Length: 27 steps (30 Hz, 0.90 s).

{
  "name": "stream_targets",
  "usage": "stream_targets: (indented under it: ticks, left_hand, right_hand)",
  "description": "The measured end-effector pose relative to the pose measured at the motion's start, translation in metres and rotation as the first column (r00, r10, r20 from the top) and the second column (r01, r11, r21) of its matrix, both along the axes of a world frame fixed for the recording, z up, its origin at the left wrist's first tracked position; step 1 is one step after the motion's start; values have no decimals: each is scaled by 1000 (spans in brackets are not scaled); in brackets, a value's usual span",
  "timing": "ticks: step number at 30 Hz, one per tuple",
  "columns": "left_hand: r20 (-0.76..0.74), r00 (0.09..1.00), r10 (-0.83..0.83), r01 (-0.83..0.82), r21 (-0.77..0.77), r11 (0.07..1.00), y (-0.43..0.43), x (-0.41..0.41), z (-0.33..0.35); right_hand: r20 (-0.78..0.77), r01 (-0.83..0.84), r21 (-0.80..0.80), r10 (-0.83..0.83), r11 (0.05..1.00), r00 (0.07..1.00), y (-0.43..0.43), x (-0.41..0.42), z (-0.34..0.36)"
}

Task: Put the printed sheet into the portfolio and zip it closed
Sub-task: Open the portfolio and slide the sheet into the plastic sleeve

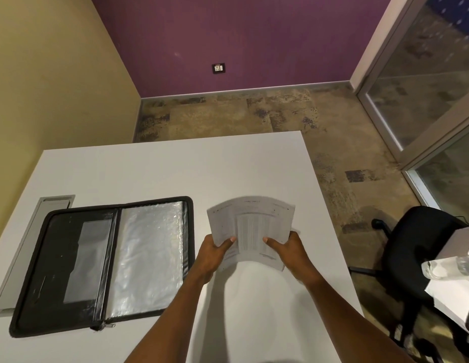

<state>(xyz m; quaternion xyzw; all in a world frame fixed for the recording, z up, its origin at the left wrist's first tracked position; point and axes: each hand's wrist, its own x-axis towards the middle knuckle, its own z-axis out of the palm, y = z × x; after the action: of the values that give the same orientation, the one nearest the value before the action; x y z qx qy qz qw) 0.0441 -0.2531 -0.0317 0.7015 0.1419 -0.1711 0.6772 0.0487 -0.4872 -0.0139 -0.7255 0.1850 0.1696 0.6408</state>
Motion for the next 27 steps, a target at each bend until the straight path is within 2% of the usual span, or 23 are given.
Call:
stream_targets:
  ticks: [6, 12, 17, 27]
  left_hand:
    - [-33, 998, -56, 53, -81, 995, 39, -3, 10]
    - [-43, 997, -66, 54, -236, 970, 91, -14, 26]
    - [-71, 996, -49, 16, -411, 912, 137, -29, 36]
    - [-151, 988, 45, -104, -409, 907, 229, -51, 34]
  right_hand:
    - [-1, -205, 25, 205, 978, 979, 13, 6, 16]
    - [19, -232, 96, 231, 968, 973, 59, -1, 31]
    - [3, -264, 168, 268, 950, 964, 107, -10, 34]
    - [-86, -267, 122, 279, 956, 957, 207, -19, 28]
